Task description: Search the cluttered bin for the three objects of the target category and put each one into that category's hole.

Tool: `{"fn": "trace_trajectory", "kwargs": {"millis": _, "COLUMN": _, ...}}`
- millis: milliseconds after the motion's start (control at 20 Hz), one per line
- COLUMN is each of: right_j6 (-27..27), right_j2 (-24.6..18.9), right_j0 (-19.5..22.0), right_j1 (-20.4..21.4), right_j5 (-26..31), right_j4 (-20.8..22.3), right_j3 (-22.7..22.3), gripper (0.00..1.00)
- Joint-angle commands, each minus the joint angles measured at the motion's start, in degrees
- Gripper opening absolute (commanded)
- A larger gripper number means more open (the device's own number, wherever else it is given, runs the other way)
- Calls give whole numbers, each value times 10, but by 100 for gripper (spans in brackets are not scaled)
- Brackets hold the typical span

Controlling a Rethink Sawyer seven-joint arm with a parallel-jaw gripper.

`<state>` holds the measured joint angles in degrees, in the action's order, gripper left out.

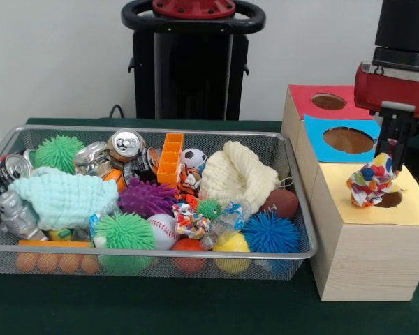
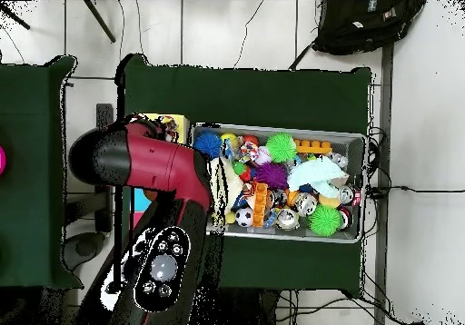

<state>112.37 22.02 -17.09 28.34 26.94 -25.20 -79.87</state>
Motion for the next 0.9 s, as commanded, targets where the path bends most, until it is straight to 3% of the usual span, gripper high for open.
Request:
{"fn": "trace_trajectory", "kwargs": {"millis": 50, "right_j6": 157, "right_j2": -47, "right_j0": -4, "right_j1": -17, "right_j5": 27, "right_j4": -29, "right_j3": -51, "gripper": 0}}
{"fn": "trace_trajectory", "kwargs": {"millis": 900, "right_j6": 132, "right_j2": -62, "right_j0": 12, "right_j1": -3, "right_j5": 45, "right_j4": -32, "right_j3": -77, "gripper": 0}}
